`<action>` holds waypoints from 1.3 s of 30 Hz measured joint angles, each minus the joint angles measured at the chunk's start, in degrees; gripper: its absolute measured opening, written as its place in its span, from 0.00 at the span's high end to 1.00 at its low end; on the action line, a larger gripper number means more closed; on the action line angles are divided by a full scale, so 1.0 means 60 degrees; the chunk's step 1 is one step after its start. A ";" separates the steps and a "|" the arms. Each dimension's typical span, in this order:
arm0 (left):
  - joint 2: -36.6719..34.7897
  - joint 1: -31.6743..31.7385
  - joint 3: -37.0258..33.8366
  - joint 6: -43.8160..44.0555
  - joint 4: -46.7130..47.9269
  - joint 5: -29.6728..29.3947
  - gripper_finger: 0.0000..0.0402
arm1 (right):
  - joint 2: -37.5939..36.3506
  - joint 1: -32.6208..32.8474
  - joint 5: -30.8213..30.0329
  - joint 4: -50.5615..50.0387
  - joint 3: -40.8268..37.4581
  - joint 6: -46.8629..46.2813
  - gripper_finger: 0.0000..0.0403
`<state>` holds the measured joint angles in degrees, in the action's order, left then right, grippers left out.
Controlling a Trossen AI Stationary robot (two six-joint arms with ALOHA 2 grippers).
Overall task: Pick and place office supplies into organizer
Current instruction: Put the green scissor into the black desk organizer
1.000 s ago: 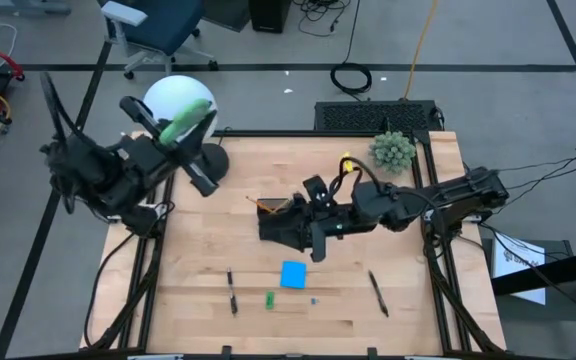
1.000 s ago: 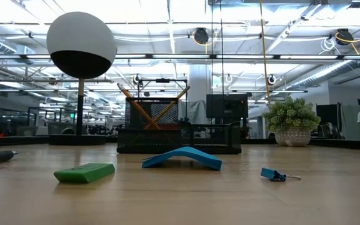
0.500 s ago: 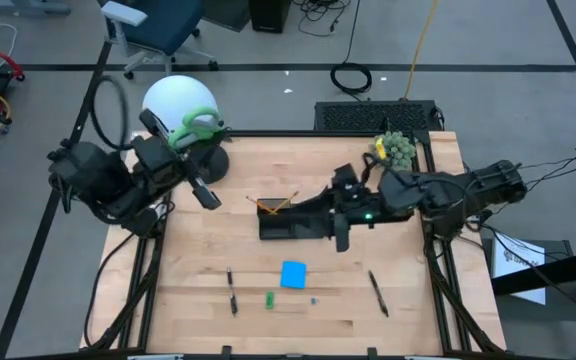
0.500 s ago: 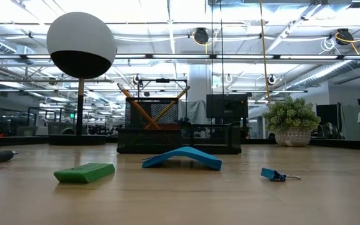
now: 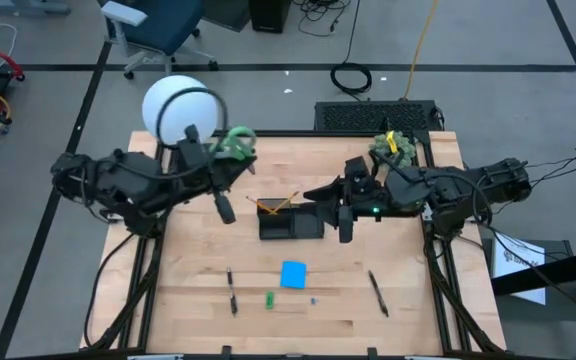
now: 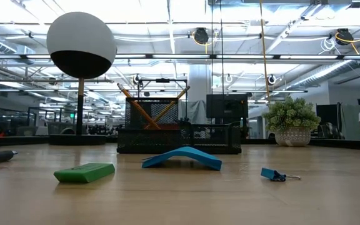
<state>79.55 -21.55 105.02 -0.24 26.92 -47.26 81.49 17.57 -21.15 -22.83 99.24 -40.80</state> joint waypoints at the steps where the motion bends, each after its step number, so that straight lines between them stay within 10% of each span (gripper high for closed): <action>1: 0.0000 0.0140 -0.0032 0.0257 0.0164 0.0271 0.98 | 0.0000 -0.0019 -0.0003 -0.0003 0.0003 0.0015 0.57; 39: -0.0092 0.2510 -0.4912 0.1382 -0.3372 0.4056 0.95 | 0.0007 -0.0049 0.0030 0.0255 -0.0656 -0.0305 0.58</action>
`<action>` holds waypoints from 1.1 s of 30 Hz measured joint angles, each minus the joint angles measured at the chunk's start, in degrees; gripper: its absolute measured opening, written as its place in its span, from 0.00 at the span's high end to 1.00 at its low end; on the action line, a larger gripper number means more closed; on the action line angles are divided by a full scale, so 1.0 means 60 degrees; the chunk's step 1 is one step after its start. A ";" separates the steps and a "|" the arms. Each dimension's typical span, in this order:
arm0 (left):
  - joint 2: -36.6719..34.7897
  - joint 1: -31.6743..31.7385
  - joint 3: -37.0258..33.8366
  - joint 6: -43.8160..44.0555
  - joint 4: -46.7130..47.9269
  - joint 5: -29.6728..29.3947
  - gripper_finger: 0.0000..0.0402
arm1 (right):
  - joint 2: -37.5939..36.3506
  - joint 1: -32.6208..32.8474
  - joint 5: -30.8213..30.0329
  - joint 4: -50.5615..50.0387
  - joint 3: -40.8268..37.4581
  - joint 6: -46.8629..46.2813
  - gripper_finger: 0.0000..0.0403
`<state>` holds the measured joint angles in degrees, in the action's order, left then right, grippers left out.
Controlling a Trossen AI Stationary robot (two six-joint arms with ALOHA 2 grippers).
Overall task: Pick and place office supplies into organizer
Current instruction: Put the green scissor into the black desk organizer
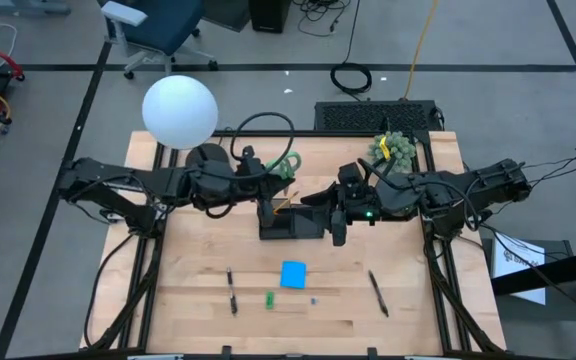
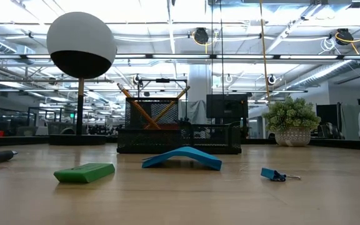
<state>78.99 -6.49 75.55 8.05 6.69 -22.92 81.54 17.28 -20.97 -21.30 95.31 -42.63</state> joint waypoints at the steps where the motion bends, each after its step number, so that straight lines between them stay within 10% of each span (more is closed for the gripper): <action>1: -0.0057 0.0027 -0.0154 -0.0003 -0.0080 0.0007 0.96 | 0.0000 0.0003 0.0000 0.0000 0.0000 0.0000 0.58; 33: -0.0873 0.0569 -0.3692 0.0738 -0.2455 0.0004 0.94 | 0.0000 -0.0015 -0.0033 0.0004 0.0000 -0.0055 0.58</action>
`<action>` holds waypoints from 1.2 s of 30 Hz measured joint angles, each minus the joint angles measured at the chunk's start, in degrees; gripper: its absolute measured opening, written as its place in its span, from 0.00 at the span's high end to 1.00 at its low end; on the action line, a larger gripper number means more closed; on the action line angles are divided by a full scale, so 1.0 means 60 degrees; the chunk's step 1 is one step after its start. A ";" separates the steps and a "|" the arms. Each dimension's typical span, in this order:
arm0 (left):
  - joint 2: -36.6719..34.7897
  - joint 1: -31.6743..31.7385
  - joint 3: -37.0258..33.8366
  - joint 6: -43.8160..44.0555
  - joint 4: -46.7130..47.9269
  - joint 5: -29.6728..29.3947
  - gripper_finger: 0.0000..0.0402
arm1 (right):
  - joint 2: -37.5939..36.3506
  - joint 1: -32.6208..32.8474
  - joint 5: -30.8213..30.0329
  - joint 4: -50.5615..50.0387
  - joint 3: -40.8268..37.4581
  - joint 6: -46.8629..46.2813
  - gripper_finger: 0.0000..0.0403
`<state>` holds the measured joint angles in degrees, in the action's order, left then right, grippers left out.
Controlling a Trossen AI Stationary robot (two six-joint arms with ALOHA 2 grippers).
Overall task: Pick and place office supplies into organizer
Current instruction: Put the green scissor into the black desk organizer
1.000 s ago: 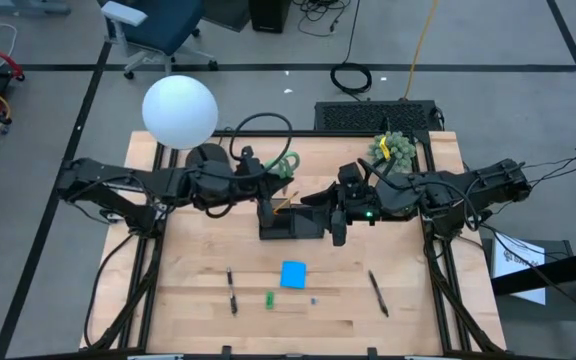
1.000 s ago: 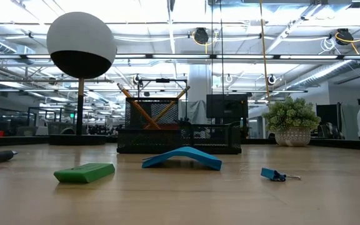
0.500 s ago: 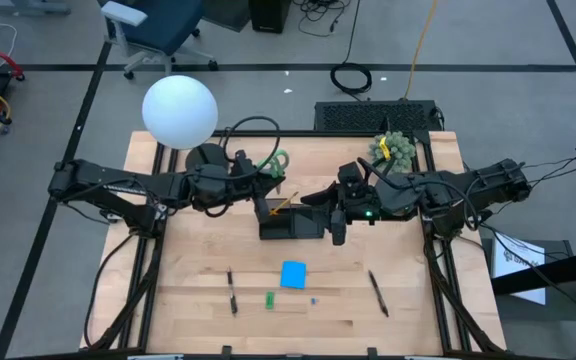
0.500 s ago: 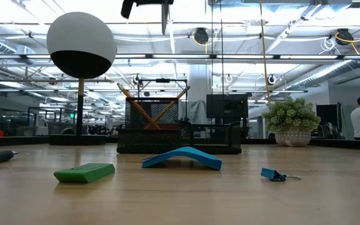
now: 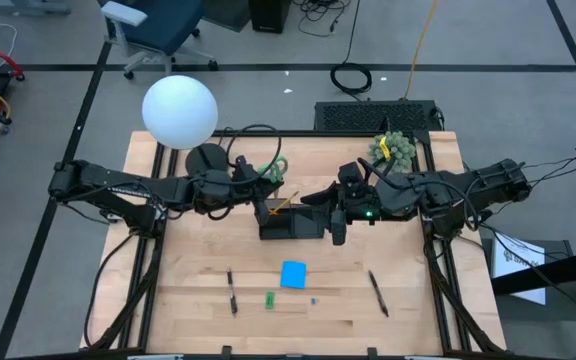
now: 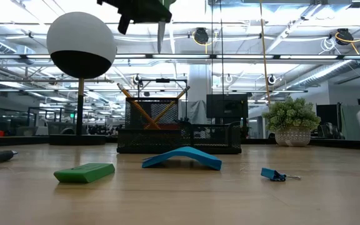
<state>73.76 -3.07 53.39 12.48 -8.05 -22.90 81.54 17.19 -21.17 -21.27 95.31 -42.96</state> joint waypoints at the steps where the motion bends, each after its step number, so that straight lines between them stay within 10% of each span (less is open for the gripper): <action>1: 0.0000 0.0000 -0.0026 -0.0020 -0.0018 0.0000 0.95 | 0.0000 -0.0006 0.0000 0.0002 0.0000 0.0008 0.58; 36: 0.0004 0.1083 -0.2209 0.0454 -0.1970 0.0652 0.97 | 0.0007 -0.0189 0.0018 0.1298 -0.1279 -0.0975 0.58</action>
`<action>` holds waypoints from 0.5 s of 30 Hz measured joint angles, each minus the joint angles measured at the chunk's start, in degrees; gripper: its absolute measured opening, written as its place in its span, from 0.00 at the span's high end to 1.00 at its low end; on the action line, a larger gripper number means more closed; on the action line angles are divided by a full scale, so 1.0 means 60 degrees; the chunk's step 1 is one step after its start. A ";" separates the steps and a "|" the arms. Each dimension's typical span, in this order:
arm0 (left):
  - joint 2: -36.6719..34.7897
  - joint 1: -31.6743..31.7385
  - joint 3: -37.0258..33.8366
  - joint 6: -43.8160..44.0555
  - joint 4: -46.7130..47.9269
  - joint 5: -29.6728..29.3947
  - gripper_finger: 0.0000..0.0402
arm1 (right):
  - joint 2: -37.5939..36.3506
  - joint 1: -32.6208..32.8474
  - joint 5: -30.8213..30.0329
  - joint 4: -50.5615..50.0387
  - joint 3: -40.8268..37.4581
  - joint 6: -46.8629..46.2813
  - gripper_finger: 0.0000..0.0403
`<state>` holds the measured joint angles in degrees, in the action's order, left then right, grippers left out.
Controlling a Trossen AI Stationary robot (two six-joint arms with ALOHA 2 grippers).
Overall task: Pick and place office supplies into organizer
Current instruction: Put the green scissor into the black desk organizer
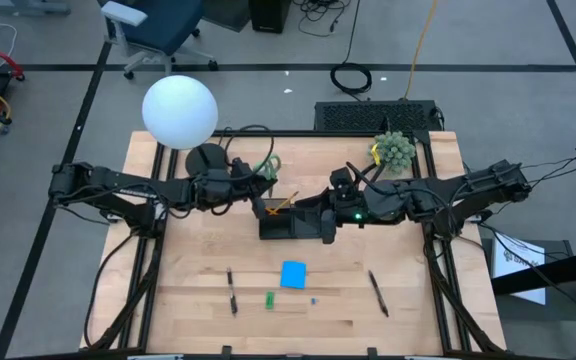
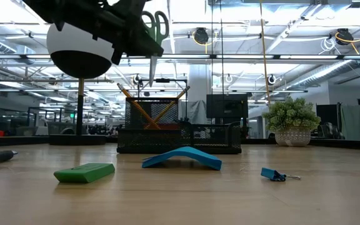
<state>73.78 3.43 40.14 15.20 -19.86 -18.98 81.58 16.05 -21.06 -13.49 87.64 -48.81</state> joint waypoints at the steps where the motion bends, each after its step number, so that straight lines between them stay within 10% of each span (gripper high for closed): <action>1: 0.0000 0.0019 0.0000 0.0001 0.0007 0.0000 0.97 | 0.0000 0.0000 0.0000 0.0001 -0.0001 -0.0001 0.58; 15: 0.0000 0.0049 0.0000 0.0055 0.0096 0.0191 0.89 | 0.0000 -0.0113 -0.0018 -0.0002 -0.0004 -0.0001 0.58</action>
<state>73.78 3.73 40.14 15.53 -19.29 -17.84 81.58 15.38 -21.17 -13.50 87.61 -48.82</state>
